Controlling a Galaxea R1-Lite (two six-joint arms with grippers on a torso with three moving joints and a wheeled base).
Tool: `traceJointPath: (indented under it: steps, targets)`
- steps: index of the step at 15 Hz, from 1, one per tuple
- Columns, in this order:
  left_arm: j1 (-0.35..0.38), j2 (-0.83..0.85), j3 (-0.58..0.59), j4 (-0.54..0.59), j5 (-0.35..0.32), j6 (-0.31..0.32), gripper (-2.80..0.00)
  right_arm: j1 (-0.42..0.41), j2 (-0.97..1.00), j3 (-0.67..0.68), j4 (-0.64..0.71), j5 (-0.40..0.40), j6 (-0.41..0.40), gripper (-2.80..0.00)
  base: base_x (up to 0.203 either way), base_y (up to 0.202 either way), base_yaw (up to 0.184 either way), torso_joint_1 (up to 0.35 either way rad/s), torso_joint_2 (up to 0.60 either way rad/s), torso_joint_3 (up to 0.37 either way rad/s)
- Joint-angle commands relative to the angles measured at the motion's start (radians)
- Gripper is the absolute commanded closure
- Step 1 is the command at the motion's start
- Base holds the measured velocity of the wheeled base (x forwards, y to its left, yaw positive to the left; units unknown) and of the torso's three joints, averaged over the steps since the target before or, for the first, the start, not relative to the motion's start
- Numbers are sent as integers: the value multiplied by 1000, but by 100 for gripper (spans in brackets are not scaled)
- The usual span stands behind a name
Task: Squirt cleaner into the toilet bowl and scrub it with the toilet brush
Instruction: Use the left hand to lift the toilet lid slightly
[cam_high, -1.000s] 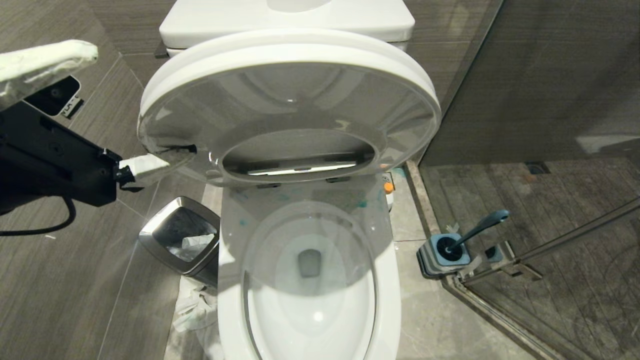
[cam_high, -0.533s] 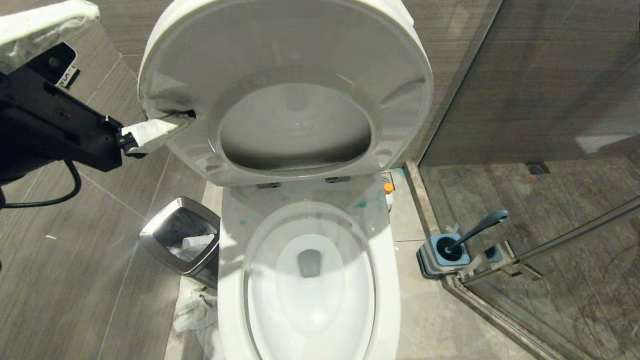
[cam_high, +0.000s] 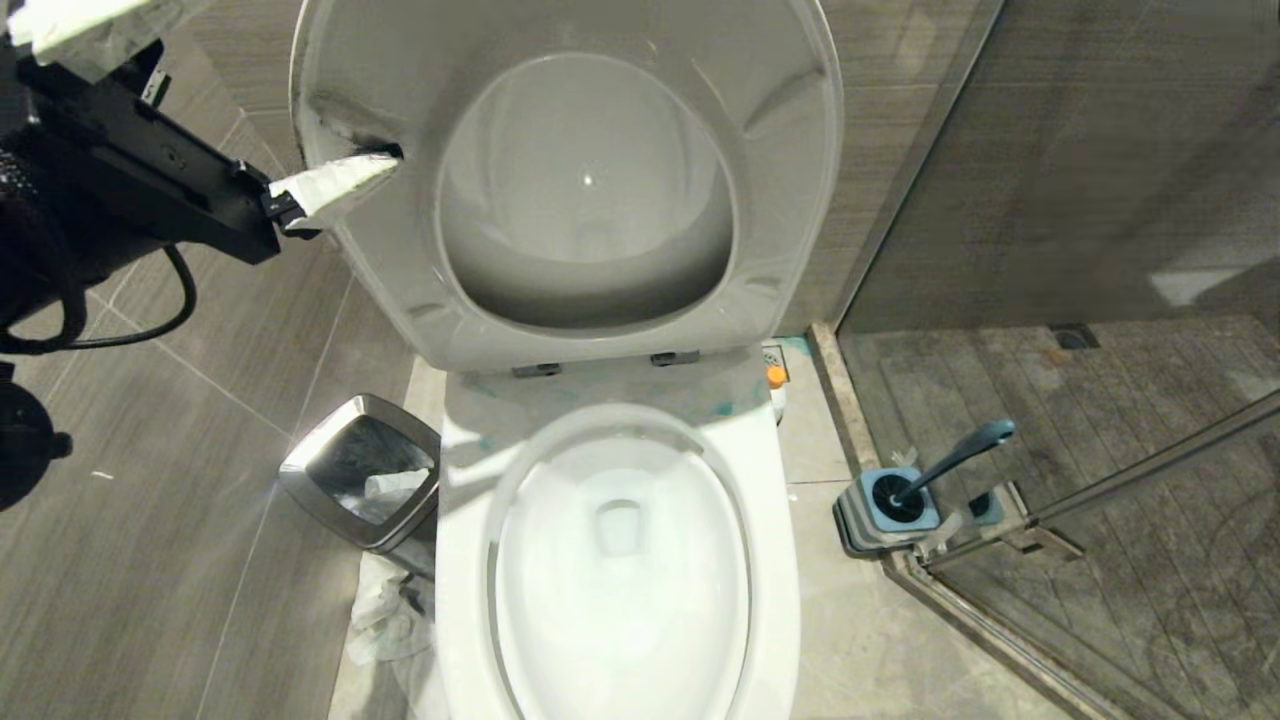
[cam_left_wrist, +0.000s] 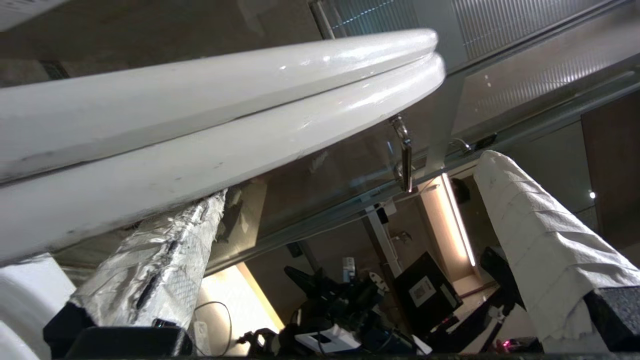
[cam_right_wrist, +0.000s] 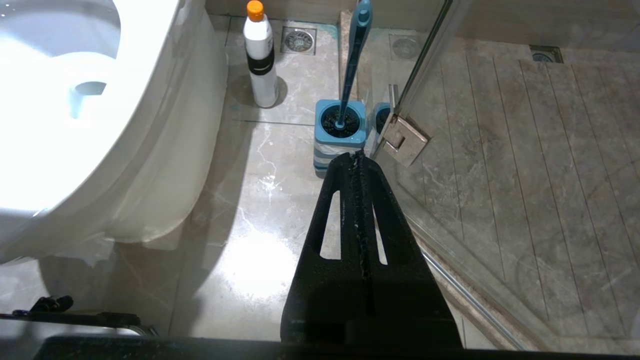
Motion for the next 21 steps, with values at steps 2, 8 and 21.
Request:
traceJointPath:
  steps: [2,8,21]
  targets:
    - [15,78,-48,-7,-8,38,-280,0,1,0,1,0,-1,0,0,0,0,0,0,0]
    - [33,183,-97,-12,-5,172,-280,0,2,0,0,0,-1,0,0,0,0,0,0,0]
    - [35,388,-253,-15,53,451,-280,0,2,0,0,0,-1,0,0,0,0,0,0,0]
